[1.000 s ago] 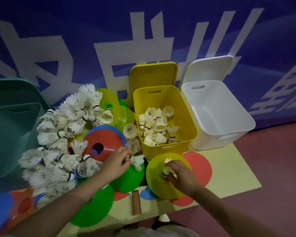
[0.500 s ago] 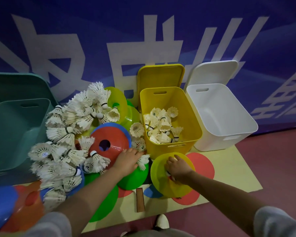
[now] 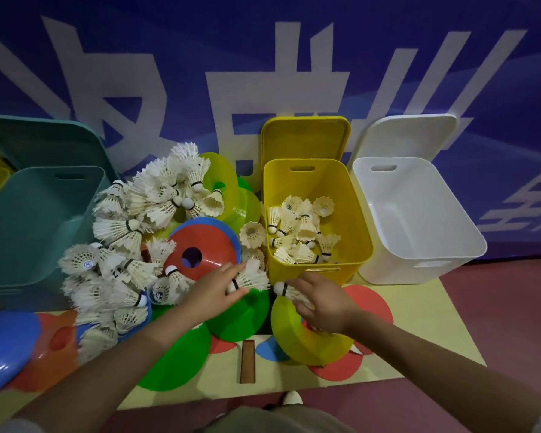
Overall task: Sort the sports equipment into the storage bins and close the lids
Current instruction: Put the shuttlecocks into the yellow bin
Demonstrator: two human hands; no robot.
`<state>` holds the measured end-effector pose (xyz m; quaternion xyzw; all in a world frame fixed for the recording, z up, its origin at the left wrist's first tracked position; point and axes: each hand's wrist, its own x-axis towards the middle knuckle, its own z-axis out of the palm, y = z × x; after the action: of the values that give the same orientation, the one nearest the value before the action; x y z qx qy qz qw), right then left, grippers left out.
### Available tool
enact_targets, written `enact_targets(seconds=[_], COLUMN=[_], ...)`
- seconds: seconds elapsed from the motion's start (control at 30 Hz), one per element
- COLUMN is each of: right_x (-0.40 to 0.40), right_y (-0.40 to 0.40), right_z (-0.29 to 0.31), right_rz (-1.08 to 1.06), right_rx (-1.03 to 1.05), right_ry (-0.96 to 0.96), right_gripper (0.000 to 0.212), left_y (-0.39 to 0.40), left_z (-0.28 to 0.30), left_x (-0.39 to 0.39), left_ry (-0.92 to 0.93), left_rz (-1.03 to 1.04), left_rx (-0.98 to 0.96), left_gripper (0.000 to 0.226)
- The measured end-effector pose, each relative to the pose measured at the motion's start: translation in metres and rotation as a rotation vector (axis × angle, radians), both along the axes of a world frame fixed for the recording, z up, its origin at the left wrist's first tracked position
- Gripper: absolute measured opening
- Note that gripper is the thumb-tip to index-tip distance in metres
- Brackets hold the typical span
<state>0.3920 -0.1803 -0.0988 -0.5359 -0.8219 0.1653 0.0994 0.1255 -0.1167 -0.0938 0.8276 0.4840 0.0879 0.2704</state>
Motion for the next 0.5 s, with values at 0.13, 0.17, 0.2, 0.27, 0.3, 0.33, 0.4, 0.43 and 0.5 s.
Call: enact_targets(seconds=[0.13, 0.17, 0.2, 0.27, 0.3, 0.33, 0.4, 0.43, 0.5], right_x=[-0.015, -0.017, -0.017, -0.012, -0.007, 0.001, 0.021, 0.032, 0.052], right_y=[0.011, 0.016, 0.021, 0.035, 0.044, 0.053, 0.076, 0.088, 0.110], right_z=[0.030, 0.036, 0.042, 0.052, 0.055, 0.057, 0.055, 0.051, 0.042], right_rz=[-0.016, -0.032, -0.061, -0.144, -0.202, -0.274, -0.442, -0.506, -0.548], right_rx=[0.020, 0.055, 0.093, 0.166, 0.181, 0.175, 0.125, 0.084, -0.028], right_ry=[0.276, 0.320, 0.359, 0.446, 0.488, 0.520, 0.512, 0.473, 0.347], right_gripper=[0.049, 0.049, 0.049, 0.047, 0.046, 0.047, 0.052, 0.055, 0.056], left_y=[0.000, 0.002, 0.004, 0.010, 0.014, 0.017, 0.022, 0.025, 0.030], left_z=[0.026, 0.032, 0.039, 0.050, 0.054, 0.058, 0.065, 0.067, 0.070], left_x=[-0.012, -0.012, -0.010, -0.001, 0.006, 0.014, 0.032, 0.041, 0.058], left_ry=[-0.124, -0.157, -0.193, -0.262, -0.287, -0.308, -0.360, -0.389, -0.431], left_rz=[0.095, 0.121, 0.143, 0.191, 0.219, 0.243, 0.287, 0.303, 0.332], left_rx=[-0.008, -0.010, -0.009, -0.005, -0.003, -0.005, -0.034, -0.049, -0.074], left_gripper=[0.065, 0.065, 0.064, 0.062, 0.061, 0.061, 0.061, 0.061, 0.061])
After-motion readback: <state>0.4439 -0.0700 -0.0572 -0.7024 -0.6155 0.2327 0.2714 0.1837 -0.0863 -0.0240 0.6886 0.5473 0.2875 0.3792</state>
